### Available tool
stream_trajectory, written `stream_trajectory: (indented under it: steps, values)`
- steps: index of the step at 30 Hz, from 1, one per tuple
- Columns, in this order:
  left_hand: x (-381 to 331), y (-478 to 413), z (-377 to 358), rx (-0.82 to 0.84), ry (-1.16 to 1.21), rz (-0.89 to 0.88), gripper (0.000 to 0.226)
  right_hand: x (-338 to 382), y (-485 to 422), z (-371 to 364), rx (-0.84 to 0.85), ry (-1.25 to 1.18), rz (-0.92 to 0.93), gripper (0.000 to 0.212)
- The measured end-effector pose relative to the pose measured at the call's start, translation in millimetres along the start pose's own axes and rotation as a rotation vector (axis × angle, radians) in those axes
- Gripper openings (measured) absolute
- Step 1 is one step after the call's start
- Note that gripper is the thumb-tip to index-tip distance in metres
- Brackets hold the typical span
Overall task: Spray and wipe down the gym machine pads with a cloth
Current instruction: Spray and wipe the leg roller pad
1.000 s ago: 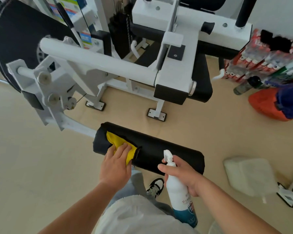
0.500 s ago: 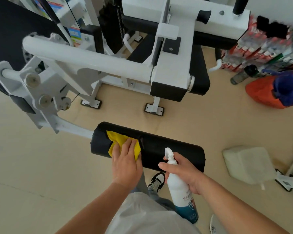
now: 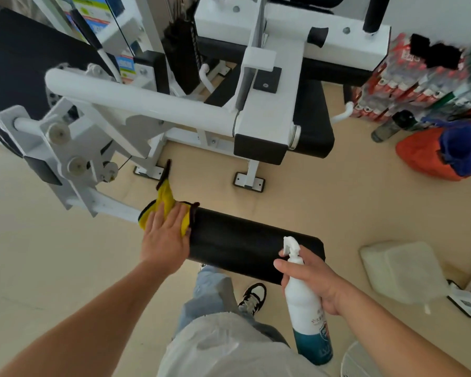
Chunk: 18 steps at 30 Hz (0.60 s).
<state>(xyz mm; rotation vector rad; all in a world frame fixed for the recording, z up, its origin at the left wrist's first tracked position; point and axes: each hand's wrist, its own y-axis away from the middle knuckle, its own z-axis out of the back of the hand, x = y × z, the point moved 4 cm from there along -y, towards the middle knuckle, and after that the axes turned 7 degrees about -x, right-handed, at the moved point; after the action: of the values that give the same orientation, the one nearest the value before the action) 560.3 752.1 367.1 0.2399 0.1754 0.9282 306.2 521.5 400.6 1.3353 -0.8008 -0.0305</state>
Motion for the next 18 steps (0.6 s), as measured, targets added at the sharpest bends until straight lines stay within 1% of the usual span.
stream_trajectory:
  steps: [2,3,4,5,7,8,9,11,12,13,14,16,18]
  values:
    - [-17.6,-3.7,3.4,0.049,0.037,0.18,0.069,0.0,4.3,4.9,-0.008,-0.014,0.004,0.058]
    - [-43.0,-3.1,6.9,0.066,0.052,0.227,0.069,0.0,7.0,7.5,-0.016,-0.022,0.009,0.06]
    - [-75.1,0.8,8.6,0.094,0.049,0.189,0.068,-0.9,9.3,10.6,-0.021,-0.027,0.015,0.061]
    - [-111.3,7.8,6.6,0.104,0.04,0.058,0.066,-1.6,11.9,14.0,-0.028,-0.035,0.017,0.06]
    - [-181.8,34.7,-5.2,0.141,0.049,-0.298,0.065,-5.7,17.4,25.1,-0.059,-0.057,0.021,0.051]
    - [-203.2,47.4,-10.9,0.174,0.044,-0.455,0.066,-7.4,17.3,29.5,-0.073,-0.069,0.021,0.05]
    - [-217.6,57.1,-16.4,0.19,0.032,-0.575,0.068,-11.1,20.8,37.0,-0.089,-0.078,0.02,0.053]
    - [-215.5,56.9,-20.6,0.169,0.02,-0.674,0.069,-15.6,25.6,48.2,-0.103,-0.088,0.023,0.059]
    - [-204.4,52.2,-20.0,0.127,0.003,-0.673,0.069,-18.0,27.8,54.1,-0.107,-0.093,0.027,0.06]
    - [-186.9,44.4,-19.0,0.086,-0.014,-0.632,0.069,-20.3,29.8,59.1,-0.111,-0.095,0.028,0.06]
    - [-164.8,34.3,-16.7,0.062,-0.024,-0.535,0.07,-22.4,31.5,63.1,-0.111,-0.097,0.029,0.058]
    - [-125.5,17.0,-9.1,0.02,-0.028,-0.251,0.067,-27.2,35.5,70.0,-0.11,-0.111,0.029,0.049]
    - [-120.5,12.3,-6.2,0.022,0.004,0.022,0.065,-31.9,38.7,74.3,-0.113,-0.122,0.029,0.045]
